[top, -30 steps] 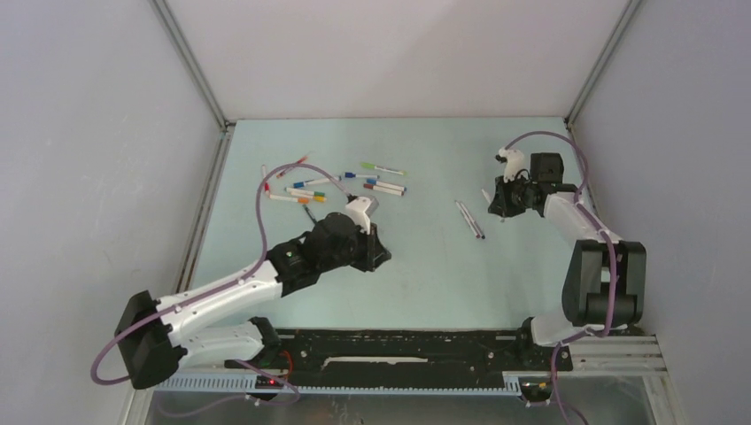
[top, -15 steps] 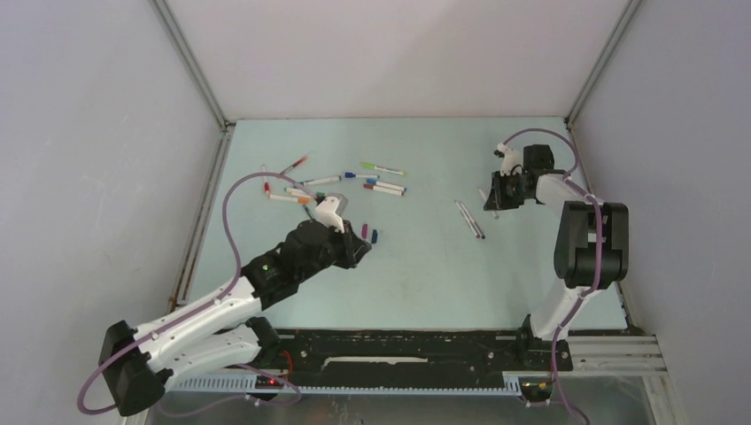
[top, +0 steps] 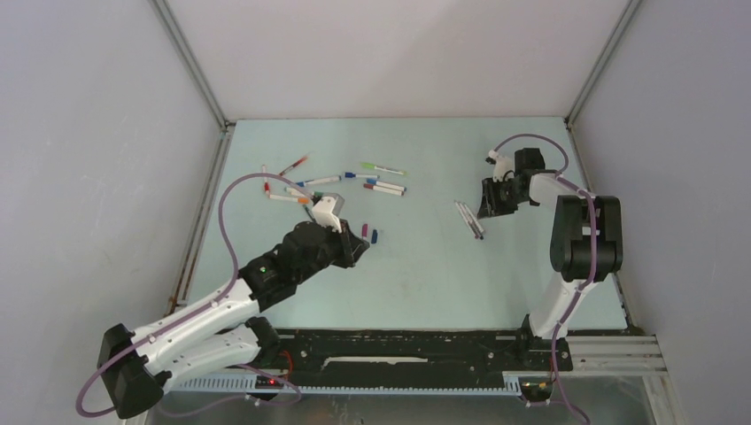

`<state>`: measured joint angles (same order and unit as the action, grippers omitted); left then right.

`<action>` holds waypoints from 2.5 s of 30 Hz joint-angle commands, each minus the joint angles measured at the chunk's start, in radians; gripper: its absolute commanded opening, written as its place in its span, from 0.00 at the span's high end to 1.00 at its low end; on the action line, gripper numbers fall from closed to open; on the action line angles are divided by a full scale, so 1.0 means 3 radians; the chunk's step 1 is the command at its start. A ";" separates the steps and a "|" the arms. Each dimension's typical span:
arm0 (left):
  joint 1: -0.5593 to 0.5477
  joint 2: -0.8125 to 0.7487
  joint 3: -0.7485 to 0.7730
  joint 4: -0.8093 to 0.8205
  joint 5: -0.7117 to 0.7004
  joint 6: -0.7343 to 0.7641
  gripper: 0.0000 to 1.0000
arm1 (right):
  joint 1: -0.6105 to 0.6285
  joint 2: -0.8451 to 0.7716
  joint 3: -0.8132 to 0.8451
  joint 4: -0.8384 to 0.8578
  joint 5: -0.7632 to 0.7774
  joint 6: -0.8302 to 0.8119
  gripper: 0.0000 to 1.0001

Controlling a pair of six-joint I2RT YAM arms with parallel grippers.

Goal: Open the pen caps
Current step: Place the pen at the center of the board, then place the pen cap at the center of the board.

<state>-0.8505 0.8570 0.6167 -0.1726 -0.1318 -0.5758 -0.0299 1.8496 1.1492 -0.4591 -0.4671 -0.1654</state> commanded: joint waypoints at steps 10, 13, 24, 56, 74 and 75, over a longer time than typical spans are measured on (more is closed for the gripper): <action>0.0049 0.0213 0.0036 0.0188 0.0002 -0.0016 1.00 | -0.0026 -0.0393 0.0137 -0.0295 -0.0376 -0.0228 0.59; 0.0076 0.0334 0.0103 0.0201 0.0012 -0.0018 1.00 | -0.0054 -0.0557 0.0137 -0.0472 -0.0597 -0.0434 0.58; 0.0123 0.1051 0.0590 0.0044 0.0005 0.0040 1.00 | -0.0100 -0.1031 0.0067 -0.0855 -0.0984 -0.0839 0.56; 0.0129 0.3483 0.2590 -0.1245 -0.0575 0.0237 0.85 | -0.0106 -0.1237 -0.0057 -0.0911 -0.1143 -0.0955 0.55; 0.0139 0.3604 0.2573 -0.1263 -0.0517 0.0247 0.69 | -0.0114 -0.1216 -0.0056 -0.0934 -0.1158 -0.0972 0.55; 0.0138 0.3599 0.2570 -0.1269 -0.0521 0.0247 0.69 | -0.0115 -0.1212 -0.0056 -0.0934 -0.1158 -0.0977 0.55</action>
<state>-0.8154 1.9461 1.3434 -0.5495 -0.2813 -0.5144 -0.0574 1.4998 1.1336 -0.7341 -0.7906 -0.4423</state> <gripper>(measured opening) 0.301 0.447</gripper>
